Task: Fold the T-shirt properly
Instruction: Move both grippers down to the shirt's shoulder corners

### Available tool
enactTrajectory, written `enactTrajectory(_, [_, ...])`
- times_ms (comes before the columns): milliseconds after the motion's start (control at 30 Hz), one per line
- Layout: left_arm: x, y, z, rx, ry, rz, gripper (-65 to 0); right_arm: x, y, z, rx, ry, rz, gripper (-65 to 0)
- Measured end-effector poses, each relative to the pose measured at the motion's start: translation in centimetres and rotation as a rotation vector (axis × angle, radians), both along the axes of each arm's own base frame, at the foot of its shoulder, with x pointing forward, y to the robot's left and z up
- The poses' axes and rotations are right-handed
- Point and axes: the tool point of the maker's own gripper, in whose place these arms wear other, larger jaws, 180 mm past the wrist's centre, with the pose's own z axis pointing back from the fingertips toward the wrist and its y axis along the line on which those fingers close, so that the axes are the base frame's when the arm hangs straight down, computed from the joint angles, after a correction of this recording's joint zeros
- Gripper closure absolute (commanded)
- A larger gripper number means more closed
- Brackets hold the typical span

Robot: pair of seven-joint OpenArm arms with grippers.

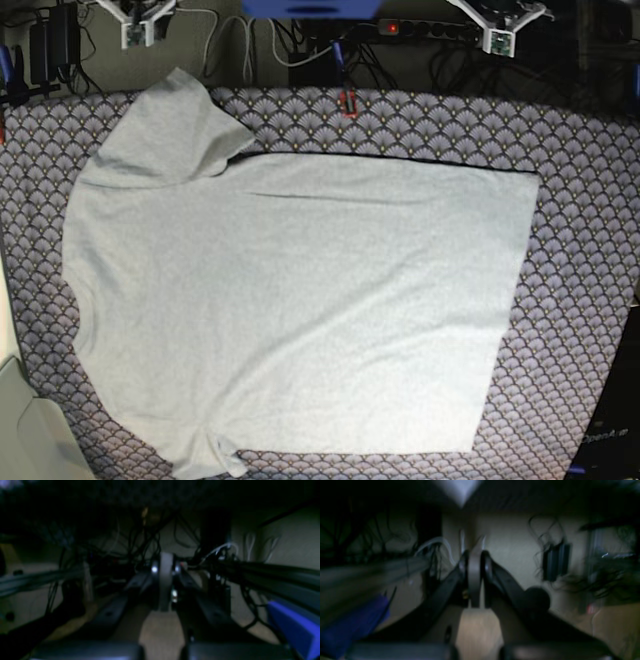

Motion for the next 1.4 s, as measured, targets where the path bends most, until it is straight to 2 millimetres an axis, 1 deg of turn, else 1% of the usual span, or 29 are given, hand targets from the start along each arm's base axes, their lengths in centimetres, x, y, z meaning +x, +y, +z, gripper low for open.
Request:
enactTrajectory(67, [1.0,-0.2,2.1,0.004,-0.05,-0.01,-0.4,2.0,-0.3,2.4,-0.015,-0.069,0.0,0.0])
enactTrajectory(100, [1.6,-0.4,3.1,0.003,-0.08,-0.016,-0.4,2.8,-0.3,3.0,-0.016,-0.103,0.005,0.0])
enactTrajectory(167, [2.5,-0.8,4.1,-0.006,-0.119,-0.026,-0.5,2.7,-0.4,2.1,-0.014,-0.061,0.002,0.0])
enactTrajectory(200, [2.6,-0.8,4.2,-0.007,-0.124,-0.026,-0.9,3.0,-0.4,2.0,-0.016,-0.063,0.002,-1.8])
enactTrajectory(267, [2.3,-0.6,4.0,-0.002,-0.106,-0.021,-4.4,4.0,-0.5,2.7,-0.02,-0.111,0.011,-6.9])
enactTrajectory(333, [2.2,-0.6,3.9,-0.001,-0.104,-0.022,-11.3,5.2,-0.3,3.0,0.006,-0.142,-0.006,-13.0])
enactTrajectory(400, [2.2,-0.7,3.9,-0.005,-0.104,-0.021,-19.9,6.4,-0.2,3.3,0.078,-0.176,-0.042,-18.3])
enactTrajectory(433, [2.2,-0.7,3.9,-0.003,-0.104,-0.02,-23.6,7.2,-0.5,3.7,0.11,-0.2,-0.059,-20.2])
enactTrajectory(500, [2.3,-0.6,4.0,0.001,-0.107,-0.026,-28.4,8.6,-1.5,4.4,0.185,-0.246,-0.112,-22.7])
enactTrajectory(567, [2.5,-0.5,4.0,0.003,-0.11,-0.027,-30.9,9.8,-2.3,5.3,0.268,-0.285,-0.155,-25.0])
enactTrajectory(667, [2.5,-0.6,4.0,0.002,-0.111,-0.028,-31.7,10.4,-2.9,5.5,0.394,-0.241,-0.193,-27.1])
enactTrajectory(733, [3.0,0.1,4.2,0.015,-0.126,-0.012,-31.8,11.3,-3.0,5.6,0.487,-0.219,-0.21,-27.0])
enactTrajectory(800, [4.1,1.4,4.8,0.044,-0.162,0.022,-31.8,12.2,-2.6,6.0,0.579,-0.208,-0.198,-26.8])
enactTrajectory(867, [4.6,2.2,4.7,0.058,-0.148,0.053,-31.8,12.5,-2.5,6.2,0.65,-0.205,-0.185,-26.7])
enactTrajectory(933, [4.9,3.1,4.4,0.07,-0.12,0.073,-31.8,12.5,-2.9,5.9,0.672,-0.202,-0.206,-26.6])
enactTrajectory(1000, [5.9,4.2,4.8,0.084,-0.138,0.104,-31.8,12.3,-3.6,5.0,0.685,-0.192,-0.262,-26.7])
enactTrajectory(1067, [6.8,4.7,5.1,0.04,-0.163,0.147,-31.9,11.9,-4.3,3.7,0.683,-0.15,-0.29,-26.7])
enactTrajectory(1133, [7.0,5.1,5.0,-0.004,-0.151,0.189,-31.9,11.6,-5.0,2.8,0.679,-0.139,-0.317,-26.7])
enactTrajectory(1200, [7.3,6.1,5.2,-0.02,-0.147,0.234,-31.9,11.0,-5.3,1.9,0.678,-0.113,-0.339,-26.7])
enactTrajectory(1267, [8.0,6.8,5.5,-0.021,-0.155,0.265,-31.9,10.6,-5.5,1.5,0.676,-0.099,-0.349,-26.7])
enactTrajectory(1333, [8.8,7.0,5.7,-0.024,-0.165,0.27,-31.9,10.7,-5.6,1.4,0.676,-0.104,-0.351,-26.7])
enactTrajectory(1400, [9.1,6.9,5.7,-0.034,-0.159,0.268,-31.9,10.7,-5.7,1.1,0.681,-0.101,-0.363,-26.7])
